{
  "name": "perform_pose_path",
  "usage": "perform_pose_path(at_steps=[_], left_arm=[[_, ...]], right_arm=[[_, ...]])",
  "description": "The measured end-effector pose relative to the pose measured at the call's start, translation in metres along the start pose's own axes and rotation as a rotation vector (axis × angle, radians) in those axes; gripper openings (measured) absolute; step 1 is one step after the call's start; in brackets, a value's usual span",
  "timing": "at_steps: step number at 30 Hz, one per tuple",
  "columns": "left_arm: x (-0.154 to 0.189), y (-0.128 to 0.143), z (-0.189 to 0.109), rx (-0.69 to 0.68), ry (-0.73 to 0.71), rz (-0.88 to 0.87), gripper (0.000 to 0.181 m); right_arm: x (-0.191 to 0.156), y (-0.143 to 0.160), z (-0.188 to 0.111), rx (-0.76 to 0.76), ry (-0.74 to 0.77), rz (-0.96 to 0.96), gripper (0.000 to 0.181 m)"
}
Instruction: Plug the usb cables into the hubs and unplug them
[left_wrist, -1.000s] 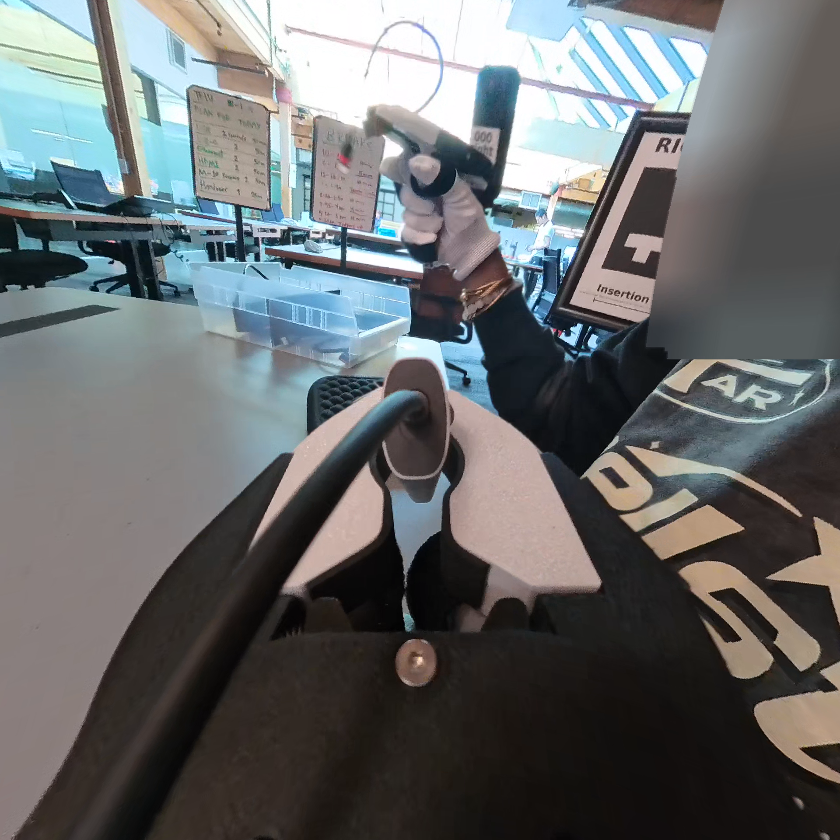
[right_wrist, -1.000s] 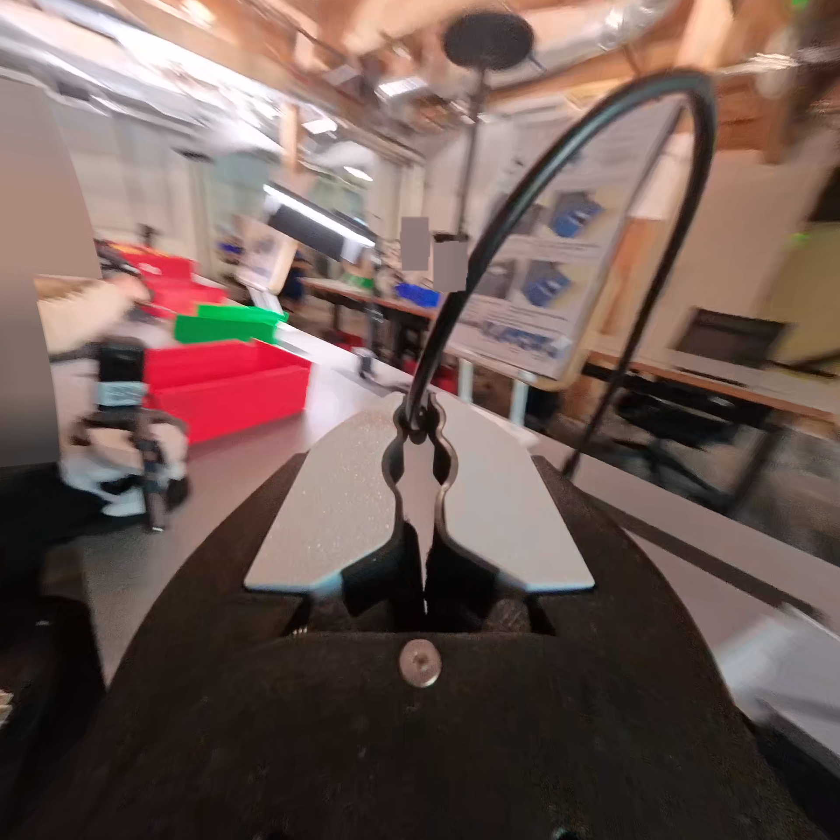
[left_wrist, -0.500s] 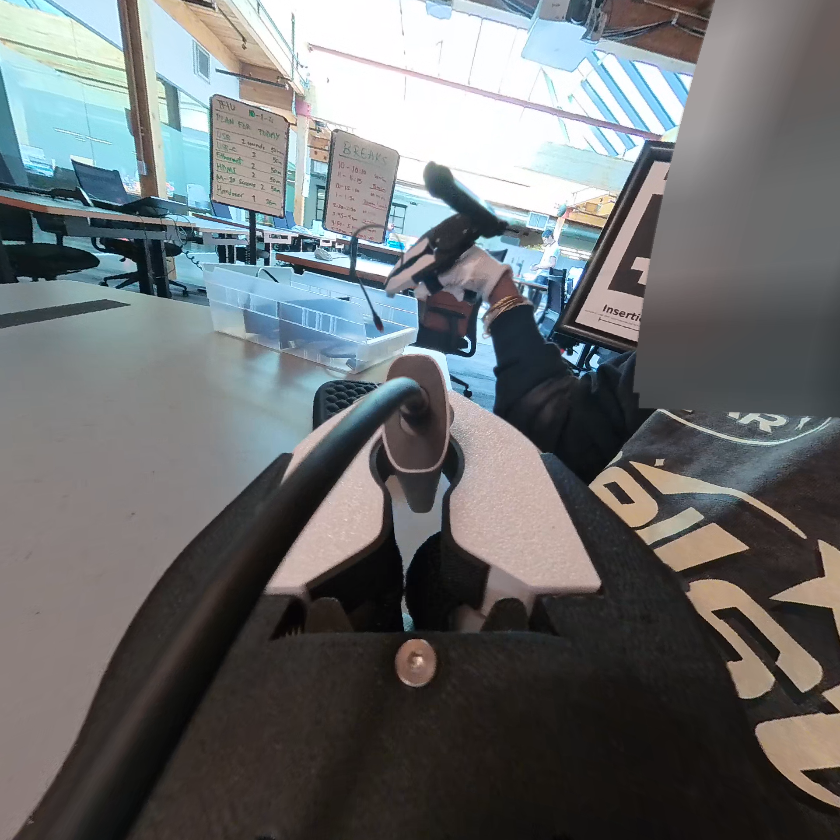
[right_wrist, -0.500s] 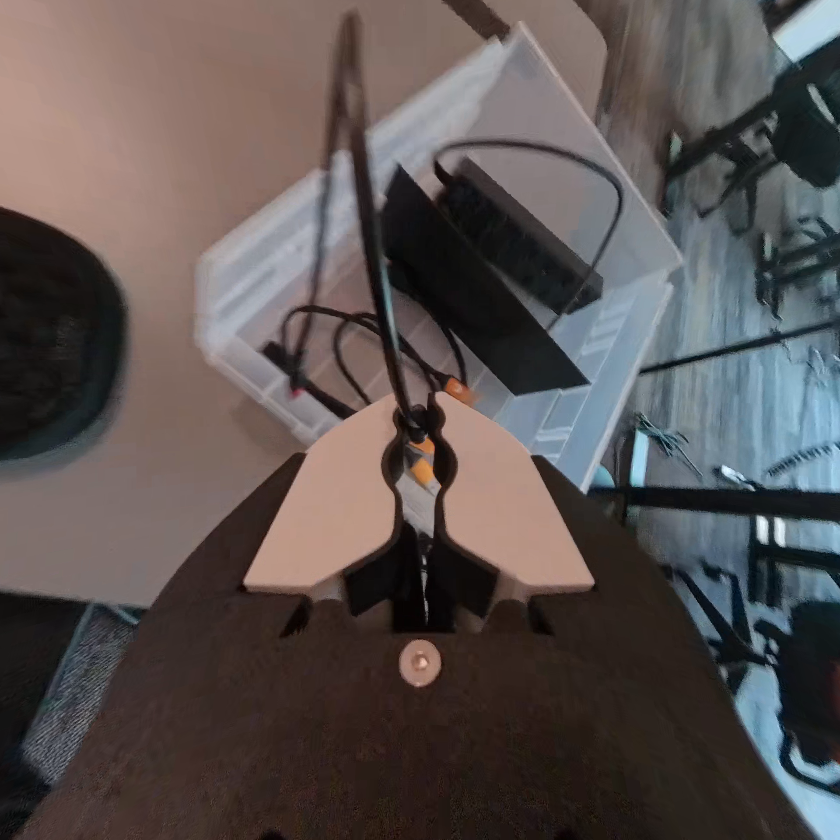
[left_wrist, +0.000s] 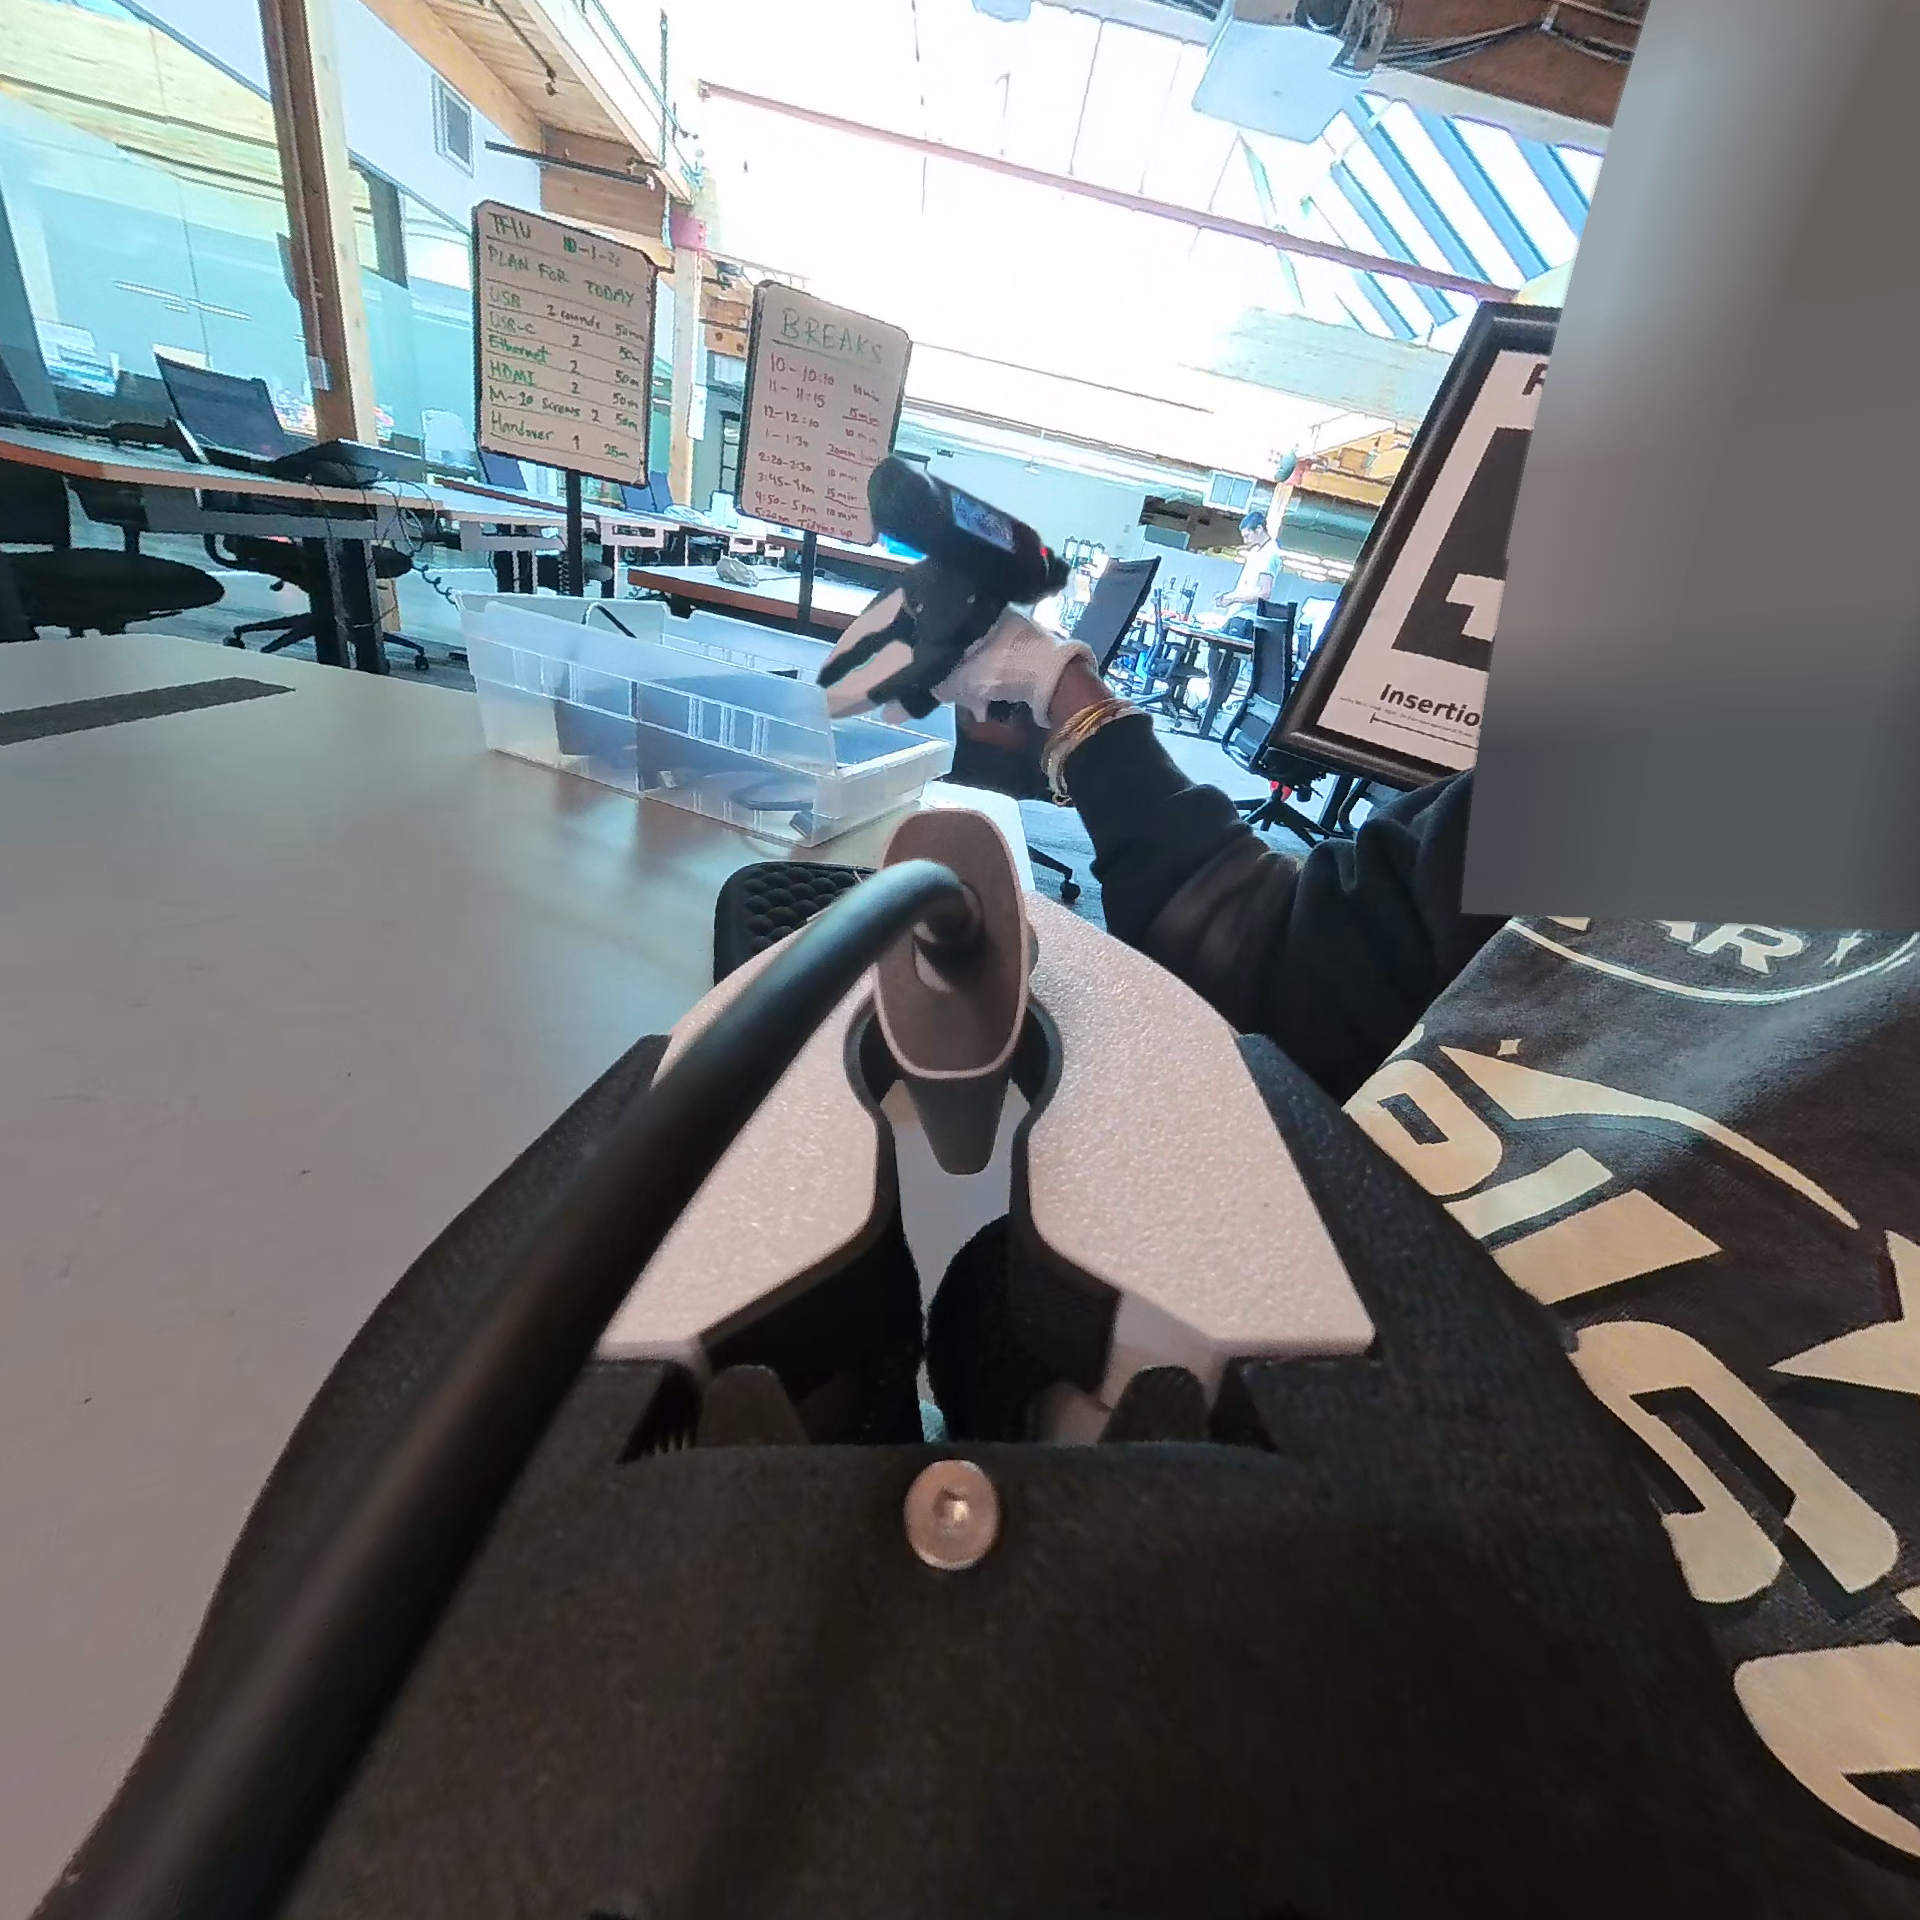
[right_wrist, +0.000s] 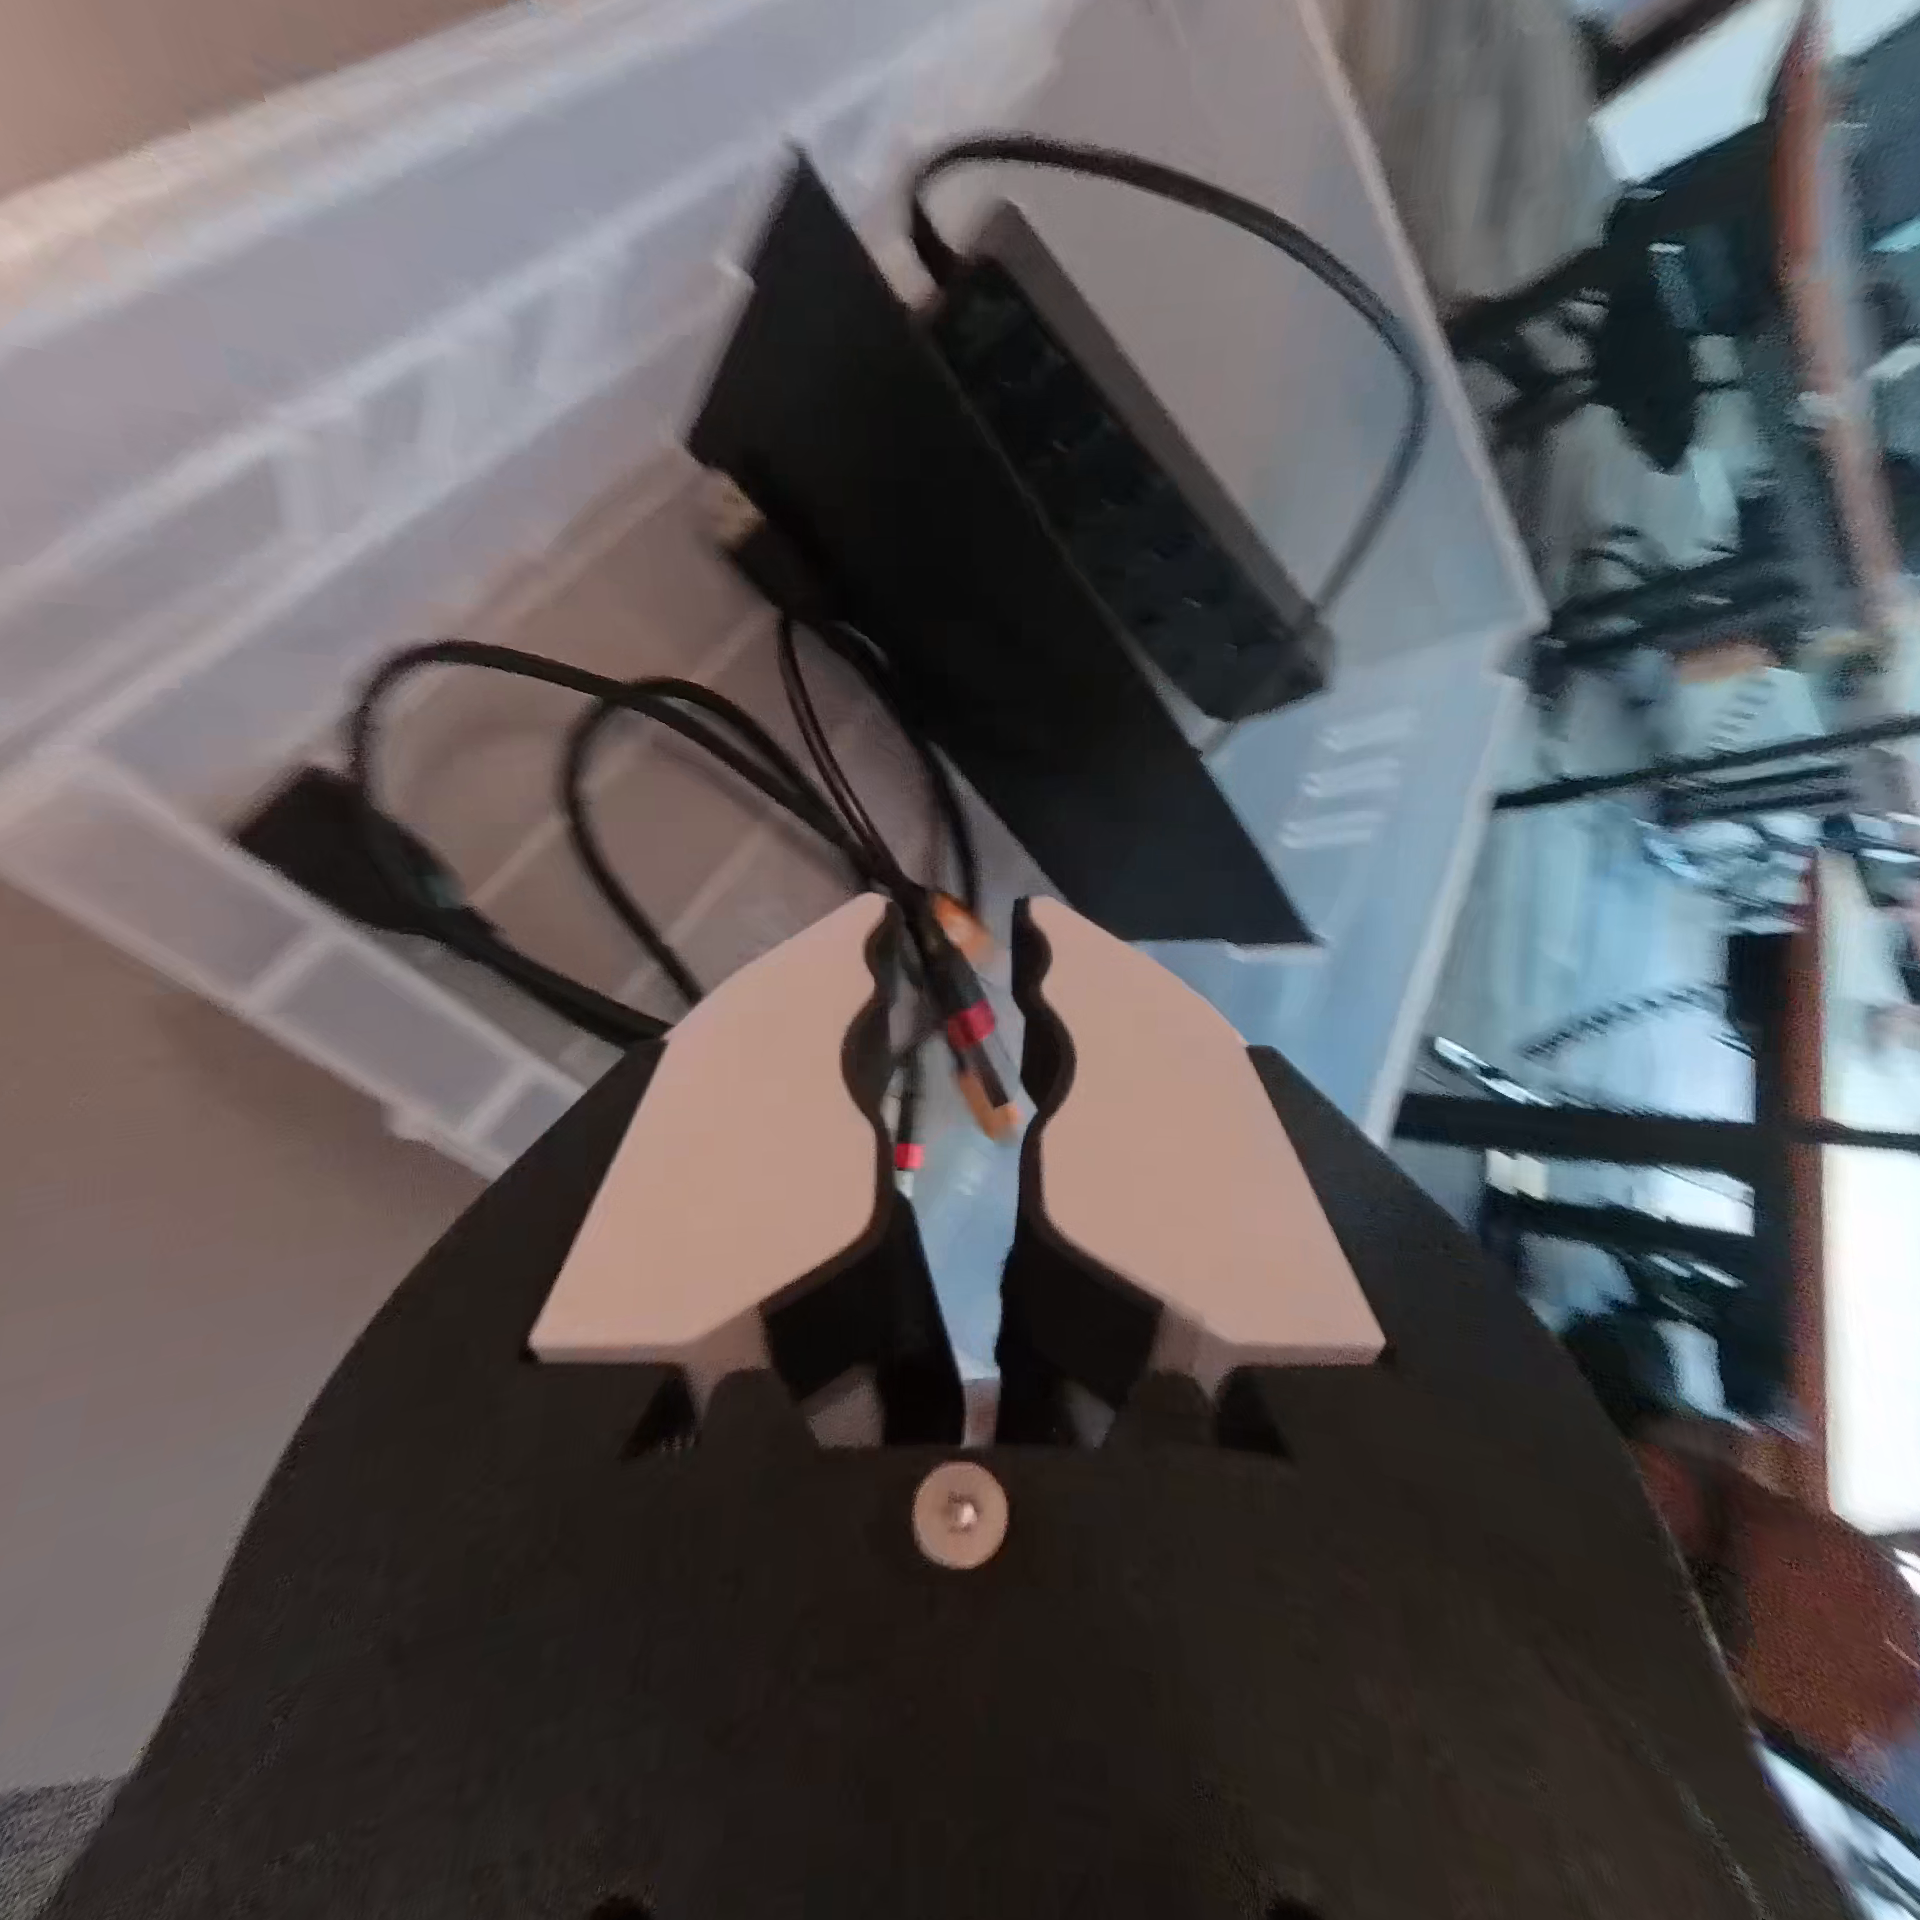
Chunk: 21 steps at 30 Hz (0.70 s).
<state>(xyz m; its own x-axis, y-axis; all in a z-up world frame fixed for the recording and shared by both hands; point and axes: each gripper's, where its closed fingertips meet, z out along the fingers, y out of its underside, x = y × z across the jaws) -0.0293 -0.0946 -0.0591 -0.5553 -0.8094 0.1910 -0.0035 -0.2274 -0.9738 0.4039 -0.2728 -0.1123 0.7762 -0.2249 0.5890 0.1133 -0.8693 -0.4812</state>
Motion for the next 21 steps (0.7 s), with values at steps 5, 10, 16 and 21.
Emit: perform_pose_path(at_steps=[5, 10, 16, 21], left_arm=[[-0.001, -0.001, 0.0, 0.004, -0.003, -0.004, 0.016], [-0.002, -0.002, -0.001, 0.012, -0.01, -0.005, 0.016], [-0.006, -0.007, -0.004, 0.05, -0.031, -0.014, 0.015], [-0.01, -0.022, -0.014, 0.165, -0.077, 0.033, 0.016]], right_arm=[[-0.014, -0.048, -0.027, 0.302, -0.155, 0.148, 0.038], [-0.005, -0.105, -0.077, 0.757, -0.178, 0.265, 0.139], [-0.009, -0.173, -0.192, 1.349, -0.337, 0.417, 0.145], [-0.107, -0.222, -0.251, 1.51, -0.744, 0.205, 0.144]])
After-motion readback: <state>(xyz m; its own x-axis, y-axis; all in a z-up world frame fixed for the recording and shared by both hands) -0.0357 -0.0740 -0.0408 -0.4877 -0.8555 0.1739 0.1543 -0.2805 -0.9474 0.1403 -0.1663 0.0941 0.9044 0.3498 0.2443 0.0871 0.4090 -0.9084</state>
